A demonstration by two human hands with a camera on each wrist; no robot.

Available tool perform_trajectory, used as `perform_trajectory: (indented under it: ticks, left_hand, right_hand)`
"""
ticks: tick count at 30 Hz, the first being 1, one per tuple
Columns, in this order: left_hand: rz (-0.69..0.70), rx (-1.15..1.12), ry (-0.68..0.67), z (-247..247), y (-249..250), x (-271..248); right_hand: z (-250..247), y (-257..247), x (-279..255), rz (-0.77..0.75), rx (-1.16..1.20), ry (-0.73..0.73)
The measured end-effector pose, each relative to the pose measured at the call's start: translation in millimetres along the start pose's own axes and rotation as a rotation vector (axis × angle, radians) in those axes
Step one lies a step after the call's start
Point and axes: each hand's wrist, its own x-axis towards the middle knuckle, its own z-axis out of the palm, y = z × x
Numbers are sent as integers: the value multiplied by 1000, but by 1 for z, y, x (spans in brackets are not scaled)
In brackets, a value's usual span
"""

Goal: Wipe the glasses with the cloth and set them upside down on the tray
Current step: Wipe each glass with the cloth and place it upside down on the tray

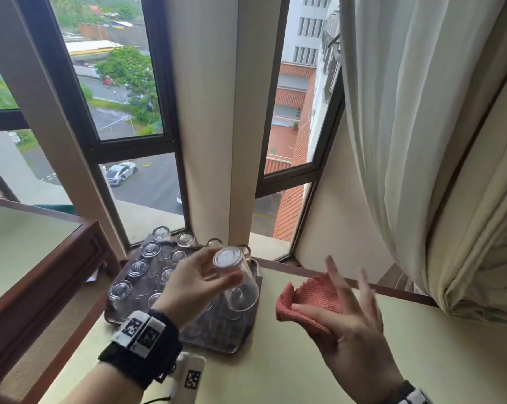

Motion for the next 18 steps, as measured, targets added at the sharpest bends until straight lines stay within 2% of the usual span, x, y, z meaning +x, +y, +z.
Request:
perform_trajectory:
  ticks: [2, 5, 9, 13, 18]
  left_hand:
    - [-41, 112, 11, 6, -27, -3]
    - [-105, 300, 51, 15, -65, -6]
    - [-210, 481, 87, 27, -97, -11]
    - [-315, 529, 88, 39, -120, -13]
    - [-354, 643, 155, 49, -151, -6]
  right_hand:
    - [1, 2, -3, -100, -71, -10]
    - [6, 11, -7, -215, 124, -104]
    - [17, 28, -25, -132, 230, -256]
    - [19, 40, -43, -51, 242, -271]
    - [18, 46, -59, 17, 266, -259]
